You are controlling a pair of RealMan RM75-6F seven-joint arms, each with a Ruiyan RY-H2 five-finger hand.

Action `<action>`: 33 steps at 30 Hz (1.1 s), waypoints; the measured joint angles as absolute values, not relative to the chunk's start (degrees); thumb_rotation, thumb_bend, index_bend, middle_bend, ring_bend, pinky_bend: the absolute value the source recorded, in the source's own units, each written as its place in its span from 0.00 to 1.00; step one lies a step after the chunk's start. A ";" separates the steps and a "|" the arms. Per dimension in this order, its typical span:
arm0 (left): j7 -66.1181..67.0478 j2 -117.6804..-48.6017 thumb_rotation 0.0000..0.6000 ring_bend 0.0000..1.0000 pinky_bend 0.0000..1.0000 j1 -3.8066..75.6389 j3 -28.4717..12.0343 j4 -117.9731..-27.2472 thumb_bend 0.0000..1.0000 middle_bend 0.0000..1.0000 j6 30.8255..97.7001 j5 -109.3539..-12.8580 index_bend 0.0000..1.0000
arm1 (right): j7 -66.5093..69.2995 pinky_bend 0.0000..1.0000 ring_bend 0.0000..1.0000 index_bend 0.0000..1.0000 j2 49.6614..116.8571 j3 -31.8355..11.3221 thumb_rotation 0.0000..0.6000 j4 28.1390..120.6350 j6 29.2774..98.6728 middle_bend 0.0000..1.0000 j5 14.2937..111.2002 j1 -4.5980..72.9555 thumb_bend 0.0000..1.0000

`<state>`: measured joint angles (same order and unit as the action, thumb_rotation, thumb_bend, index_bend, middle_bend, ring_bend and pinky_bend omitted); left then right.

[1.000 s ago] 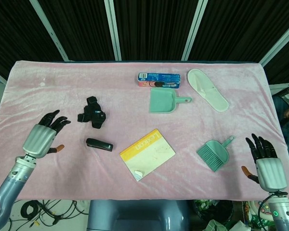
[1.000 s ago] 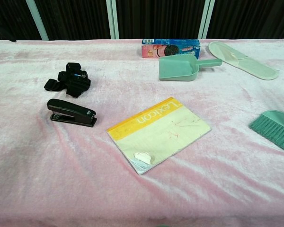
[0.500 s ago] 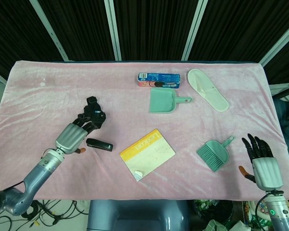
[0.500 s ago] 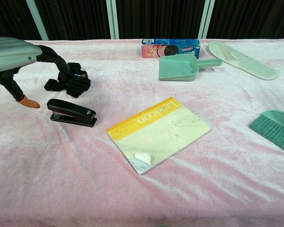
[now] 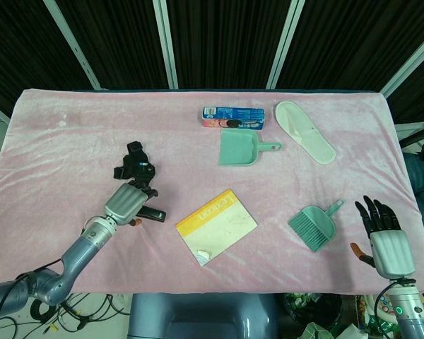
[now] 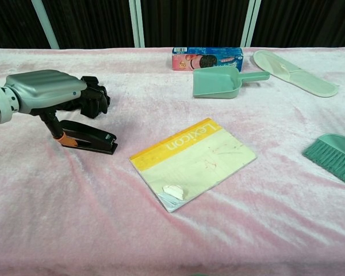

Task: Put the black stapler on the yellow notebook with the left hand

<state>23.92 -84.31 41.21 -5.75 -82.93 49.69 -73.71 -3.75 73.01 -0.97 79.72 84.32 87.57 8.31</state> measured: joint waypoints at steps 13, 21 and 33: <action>22.20 -86.41 1.00 0.37 0.45 41.82 -3.91 -78.98 0.28 0.52 50.47 -76.76 0.43 | -3.25 0.10 0.04 0.03 72.71 -1.41 1.00 80.01 83.63 0.00 87.13 8.05 0.15; 21.76 -86.61 1.00 0.49 0.59 42.02 -3.47 -78.39 0.40 0.64 51.00 -77.74 0.55 | -3.16 0.10 0.04 0.03 72.60 -1.67 1.00 80.07 83.15 0.00 86.82 7.95 0.15; 25.37 -85.49 1.00 0.51 0.62 42.21 -4.86 -81.62 0.42 0.65 53.30 -77.06 0.58 | -3.41 0.10 0.04 0.03 72.71 -1.99 1.00 80.00 82.86 0.00 86.56 7.84 0.15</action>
